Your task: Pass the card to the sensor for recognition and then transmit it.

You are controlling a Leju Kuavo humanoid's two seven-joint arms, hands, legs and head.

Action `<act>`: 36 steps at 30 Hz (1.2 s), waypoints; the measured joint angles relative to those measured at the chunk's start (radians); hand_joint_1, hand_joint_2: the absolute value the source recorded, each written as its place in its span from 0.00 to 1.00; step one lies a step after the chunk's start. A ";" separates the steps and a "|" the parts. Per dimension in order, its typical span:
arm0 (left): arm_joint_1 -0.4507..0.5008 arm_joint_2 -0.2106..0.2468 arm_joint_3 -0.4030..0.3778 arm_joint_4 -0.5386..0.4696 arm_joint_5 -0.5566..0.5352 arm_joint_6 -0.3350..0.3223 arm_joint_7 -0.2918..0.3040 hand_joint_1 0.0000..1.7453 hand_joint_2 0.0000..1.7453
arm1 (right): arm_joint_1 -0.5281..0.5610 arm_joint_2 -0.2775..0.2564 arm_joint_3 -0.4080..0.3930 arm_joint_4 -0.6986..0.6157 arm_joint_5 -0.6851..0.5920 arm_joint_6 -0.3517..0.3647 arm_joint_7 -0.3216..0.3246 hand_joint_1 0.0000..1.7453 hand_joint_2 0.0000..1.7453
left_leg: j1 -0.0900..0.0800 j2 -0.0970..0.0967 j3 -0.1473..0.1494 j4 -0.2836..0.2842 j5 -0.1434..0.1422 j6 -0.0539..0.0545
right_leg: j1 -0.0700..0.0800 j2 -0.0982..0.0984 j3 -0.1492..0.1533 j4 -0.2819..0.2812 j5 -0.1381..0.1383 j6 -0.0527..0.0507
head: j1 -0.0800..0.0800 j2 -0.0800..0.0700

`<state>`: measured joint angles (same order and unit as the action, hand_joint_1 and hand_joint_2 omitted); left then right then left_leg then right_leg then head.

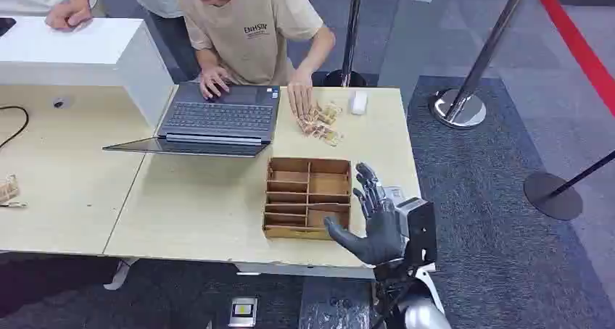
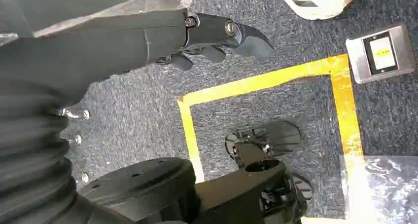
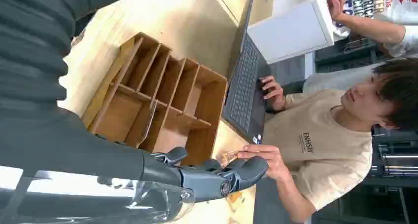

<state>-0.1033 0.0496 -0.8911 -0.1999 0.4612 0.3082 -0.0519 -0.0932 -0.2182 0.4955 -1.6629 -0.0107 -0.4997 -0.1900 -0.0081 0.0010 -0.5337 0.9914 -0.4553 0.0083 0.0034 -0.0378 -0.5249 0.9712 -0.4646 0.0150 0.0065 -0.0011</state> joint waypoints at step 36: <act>0.000 -0.003 0.000 0.000 0.015 0.002 -0.002 0.00 1.00 | -0.023 -0.005 0.003 -0.001 0.185 -0.037 0.078 0.00 1.00 | 0.000 0.000 0.000 0.000 0.000 0.000 | 0.000 0.000 0.000 0.000 0.000 0.000 | 0.000 0.000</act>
<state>-0.1034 0.0469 -0.8911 -0.1999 0.4761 0.3101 -0.0534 -0.1160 -0.2236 0.4982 -1.6636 0.1738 -0.5368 -0.1120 -0.0081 0.0012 -0.5336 0.9914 -0.4553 0.0083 0.0034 -0.0378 -0.5249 0.9712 -0.4645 0.0150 0.0065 -0.0011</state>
